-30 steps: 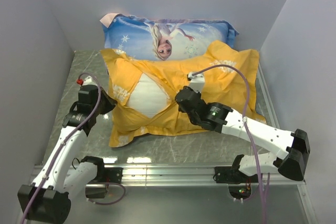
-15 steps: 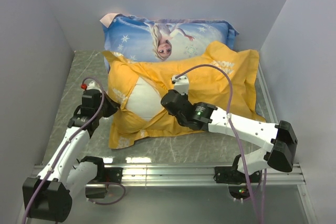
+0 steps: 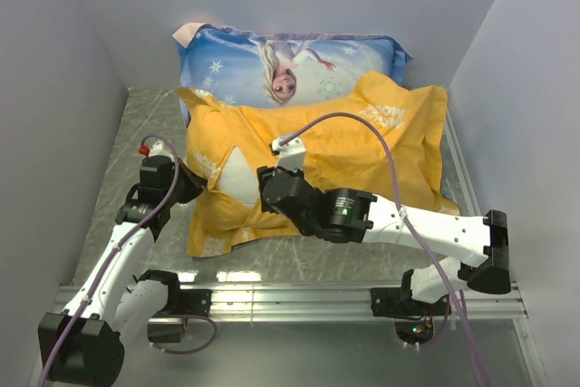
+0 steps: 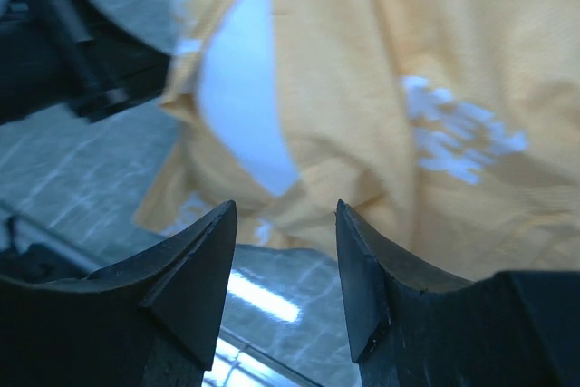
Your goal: Remove the pillowcase from the pillow
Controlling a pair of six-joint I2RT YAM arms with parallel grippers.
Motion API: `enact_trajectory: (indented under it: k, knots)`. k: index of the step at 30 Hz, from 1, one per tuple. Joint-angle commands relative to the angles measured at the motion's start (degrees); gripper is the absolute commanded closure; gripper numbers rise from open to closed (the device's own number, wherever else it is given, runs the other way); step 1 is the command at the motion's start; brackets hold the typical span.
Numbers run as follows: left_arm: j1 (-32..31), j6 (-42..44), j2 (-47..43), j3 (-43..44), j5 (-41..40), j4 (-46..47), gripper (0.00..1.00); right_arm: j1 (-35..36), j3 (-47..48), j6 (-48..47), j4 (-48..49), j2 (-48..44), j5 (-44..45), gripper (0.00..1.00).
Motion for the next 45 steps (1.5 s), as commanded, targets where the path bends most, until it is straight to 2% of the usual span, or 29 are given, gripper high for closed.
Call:
enact_trajectory:
  k: [1, 7, 9, 12, 14, 19, 21, 26, 35, 36, 38, 39, 40, 41, 45]
  knots:
    - [0.2, -0.5, -1.0, 0.6, 1.5, -0.8, 1.0, 3.3, 4.8, -2.5, 4.7, 1.4, -2.0, 0.44]
    - [0.2, -0.7, -1.1, 1.0, 1.6, -0.8, 0.99, 3.6, 11.7, -5.6, 7.5, 14.0, -7.4, 0.44]
    - [0.2, -0.7, -1.1, 1.2, 1.5, -1.1, 0.99, 2.8, 15.9, -6.2, 5.2, 19.2, -6.7, 0.41]
    - [0.1, -0.7, -1.6, 1.3, 1.5, -1.5, 0.99, -0.5, 17.4, -6.0, 4.6, 22.9, -8.5, 0.39]
    - [0.1, -0.6, -2.0, 1.5, 1.3, -1.8, 0.99, -2.8, 16.9, -4.9, 3.5, 23.6, -6.8, 0.36]
    - [0.1, -0.2, -2.8, 1.7, 1.1, -2.5, 1.0, -4.3, 14.0, -3.6, -1.0, 23.5, 5.7, 0.24]
    - [0.1, -0.5, -3.0, 1.5, 1.4, -2.5, 0.99, -4.4, 14.0, -3.6, -2.0, 23.9, 7.0, 0.18]
    - [0.1, -0.9, -3.5, 0.8, 2.1, -1.8, 0.99, -5.5, 14.1, -6.8, 2.8, 25.7, -0.6, 0.1]
    - [0.1, -1.3, -4.1, 0.6, 3.1, -1.8, 1.0, -7.0, 21.8, -6.7, 0.7, 36.5, -2.1, 0.09]
    - [0.1, -1.2, -4.2, 0.8, 3.0, -1.9, 1.0, -7.3, 21.8, -6.3, 0.6, 37.0, -2.8, 0.1]
    - [0.1, -1.0, -4.4, 1.2, 2.7, -2.3, 0.99, -8.8, 20.3, -5.4, 1.6, 37.3, -4.2, 0.3]
    - [0.1, -0.9, -4.4, 1.4, 2.7, -2.5, 0.99, -9.4, 19.7, -5.4, 2.1, 37.3, -5.1, 0.48]
    - [0.1, -0.8, -4.4, 1.5, 2.7, -2.4, 0.99, -9.7, 19.6, -5.2, 2.0, 37.3, -6.1, 0.87]
    - [0.1, -0.8, -4.4, 1.8, 2.6, -2.5, 0.99, -9.9, 19.6, -4.7, 1.4, 37.3, -6.0, 0.99]
    - [0.1, -0.7, -4.4, 1.8, 2.4, -2.4, 1.0, -10.2, 19.1, -4.3, -0.6, 31.5, -3.5, 1.0]
